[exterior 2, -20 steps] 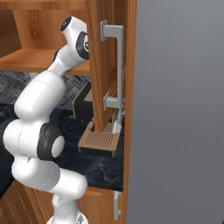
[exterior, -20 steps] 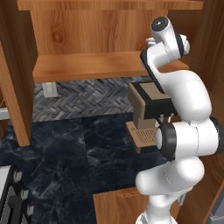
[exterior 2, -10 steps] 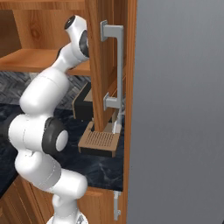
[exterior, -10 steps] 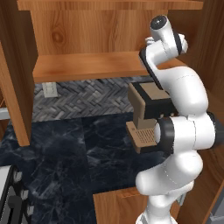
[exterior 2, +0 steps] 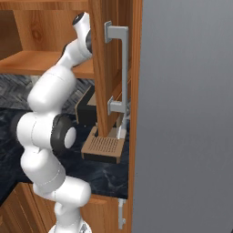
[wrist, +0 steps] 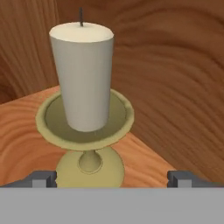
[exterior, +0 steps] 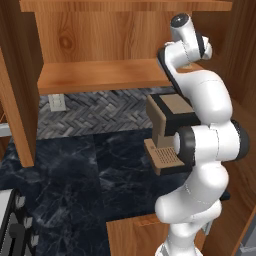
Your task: Get the candle and the beer from the cabinet and move them to the dining counter.
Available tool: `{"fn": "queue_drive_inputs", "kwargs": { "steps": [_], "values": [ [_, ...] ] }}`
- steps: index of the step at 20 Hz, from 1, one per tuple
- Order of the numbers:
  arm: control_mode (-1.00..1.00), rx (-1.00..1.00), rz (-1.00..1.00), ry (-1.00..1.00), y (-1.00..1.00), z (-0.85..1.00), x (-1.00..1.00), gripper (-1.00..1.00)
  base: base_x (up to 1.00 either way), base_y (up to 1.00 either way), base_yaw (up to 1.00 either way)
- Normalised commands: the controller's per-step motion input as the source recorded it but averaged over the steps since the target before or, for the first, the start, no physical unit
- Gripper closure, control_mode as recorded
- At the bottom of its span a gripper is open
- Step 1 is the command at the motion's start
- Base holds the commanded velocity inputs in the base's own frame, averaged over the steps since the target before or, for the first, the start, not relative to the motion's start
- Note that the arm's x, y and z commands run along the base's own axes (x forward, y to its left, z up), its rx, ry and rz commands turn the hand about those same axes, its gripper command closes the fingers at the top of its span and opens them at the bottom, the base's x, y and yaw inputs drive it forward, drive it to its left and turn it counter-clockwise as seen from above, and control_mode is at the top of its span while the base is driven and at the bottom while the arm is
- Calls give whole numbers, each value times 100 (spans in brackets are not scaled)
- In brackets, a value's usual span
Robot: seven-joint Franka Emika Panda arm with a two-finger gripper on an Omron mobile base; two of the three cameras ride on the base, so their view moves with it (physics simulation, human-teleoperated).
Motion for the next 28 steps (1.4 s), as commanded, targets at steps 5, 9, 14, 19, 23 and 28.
{"fn": "queue_drive_inputs", "kwargs": {
  "steps": [5, 9, 14, 19, 23, 28],
  "values": [
    [-100, 4, 0, 0, -2, -8, 11, -100, 0, 0, 0],
    [-100, 4, 0, -3, -4, -16, 2, -100, 0, 0, 0],
    [-100, 2, 0, -6, -7, -11, 11, -100, 0, 0, 0],
    [-100, 0, 0, -6, -5, -8, 13, -100, 0, 0, 0],
    [-100, 0, 0, -4, -1, -6, 18, -100, 0, 0, 0],
    [-100, 0, 0, 0, -1, -3, 21, -100, 0, 0, 0]
  ]
}}
